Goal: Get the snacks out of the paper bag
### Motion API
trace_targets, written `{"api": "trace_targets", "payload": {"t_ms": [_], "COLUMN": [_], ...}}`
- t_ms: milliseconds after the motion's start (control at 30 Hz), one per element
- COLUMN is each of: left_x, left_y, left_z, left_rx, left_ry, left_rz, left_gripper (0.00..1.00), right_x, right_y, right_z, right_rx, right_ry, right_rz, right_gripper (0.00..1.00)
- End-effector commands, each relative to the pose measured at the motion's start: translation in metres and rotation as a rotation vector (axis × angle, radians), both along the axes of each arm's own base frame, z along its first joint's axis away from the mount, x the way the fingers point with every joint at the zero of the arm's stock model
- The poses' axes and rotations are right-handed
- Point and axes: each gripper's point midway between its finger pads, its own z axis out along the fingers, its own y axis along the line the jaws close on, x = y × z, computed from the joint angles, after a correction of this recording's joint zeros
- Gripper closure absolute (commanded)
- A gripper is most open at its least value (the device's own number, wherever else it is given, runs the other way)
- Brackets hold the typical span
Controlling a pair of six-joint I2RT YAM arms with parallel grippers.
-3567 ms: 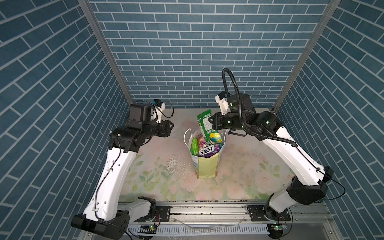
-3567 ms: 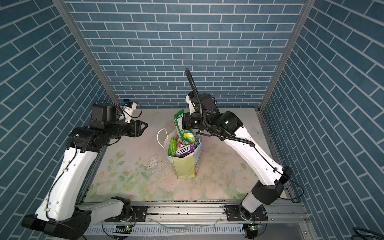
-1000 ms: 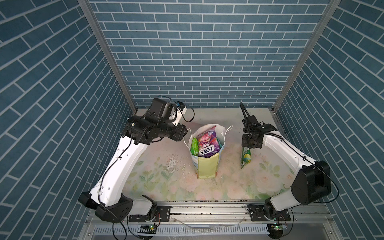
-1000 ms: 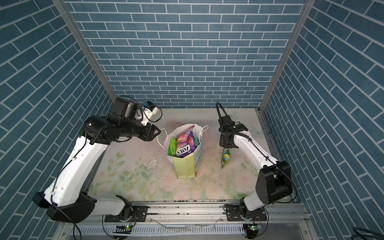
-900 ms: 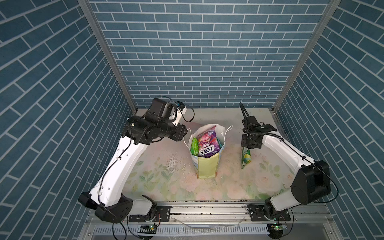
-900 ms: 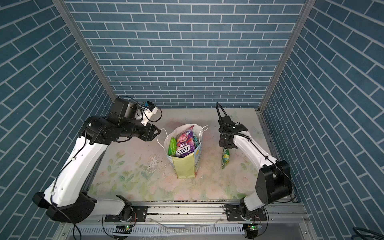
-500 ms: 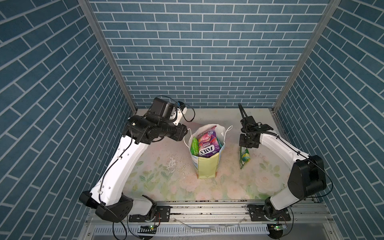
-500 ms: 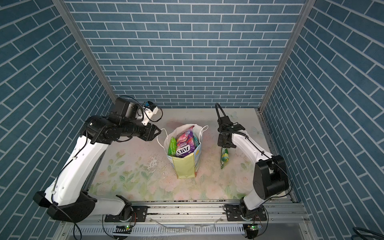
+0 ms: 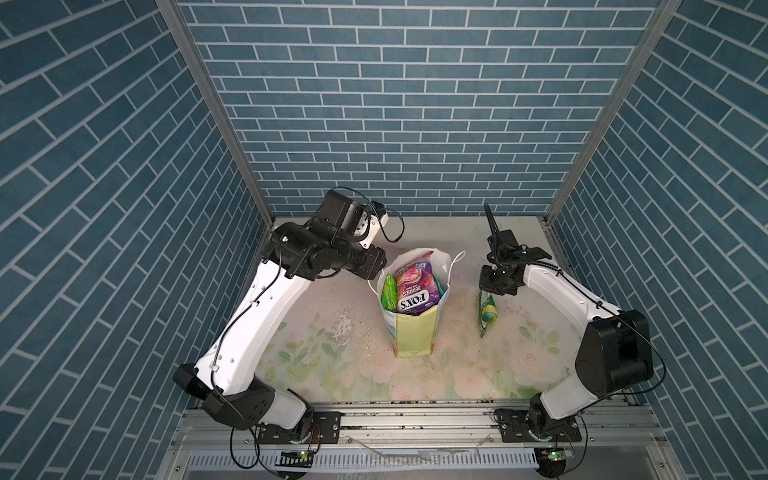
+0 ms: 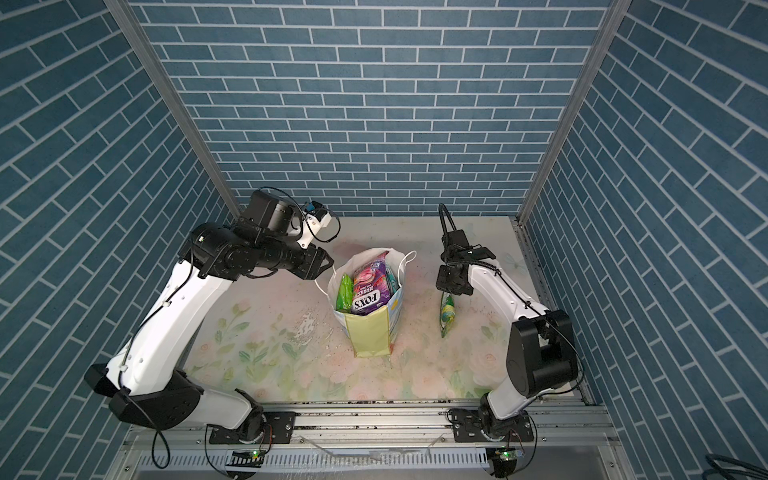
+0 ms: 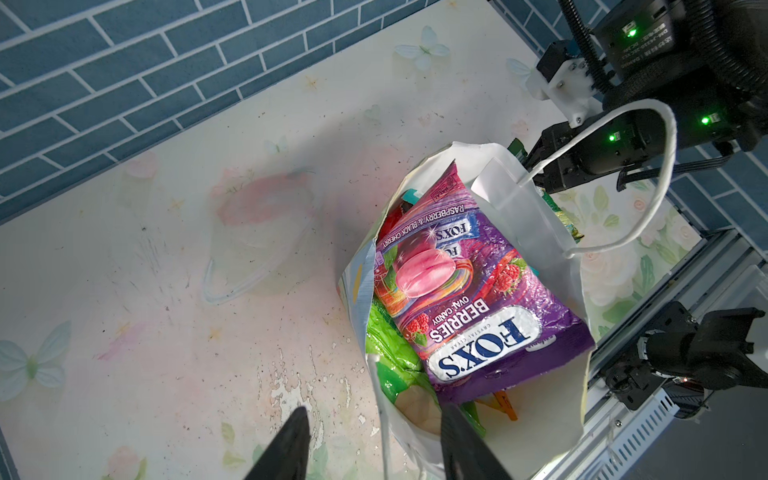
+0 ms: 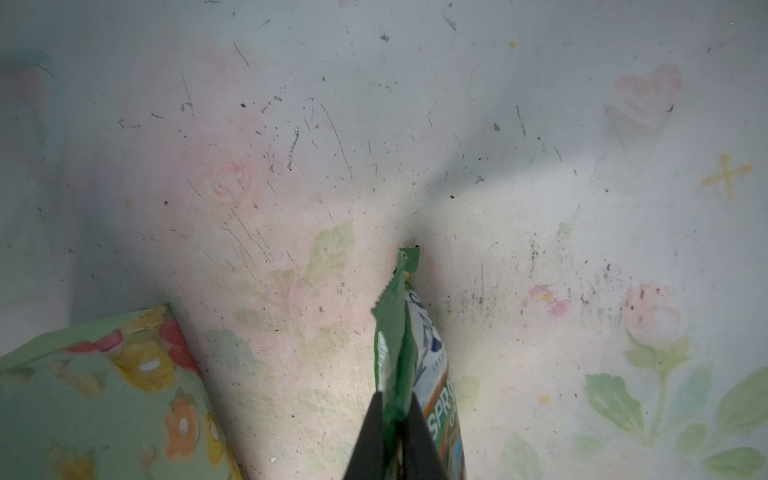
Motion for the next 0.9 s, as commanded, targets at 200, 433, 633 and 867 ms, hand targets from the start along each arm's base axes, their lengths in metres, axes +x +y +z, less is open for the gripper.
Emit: {"api": "trace_targets", "payload": {"t_ms": [200, 433, 633, 867], "left_x": [-0.001, -0.002, -0.002, -0.004], "left_y": [-0.005, -0.009, -0.010, -0.014], "left_z": [0.000, -0.001, -0.002, -0.002], "left_rx": [0.007, 0.010, 0.014, 0.016], "left_ry": [0.003, 0.007, 0.012, 0.018], "left_rz": [-0.013, -0.025, -0.028, -0.039], "left_gripper": [0.47, 0.47, 0.50, 0.52], "right_x": [-0.003, 0.003, 0.003, -0.008], "right_y": [0.040, 0.048, 0.028, 0.024], "right_z": [0.014, 0.035, 0.041, 0.049], "right_rx": [0.277, 0.366, 0.291, 0.329], "right_ry": [-0.022, -0.084, -0.114, -0.150], "right_rz": [0.092, 0.082, 0.020, 0.000], "right_gripper": [0.89, 0.86, 0.86, 0.97]}}
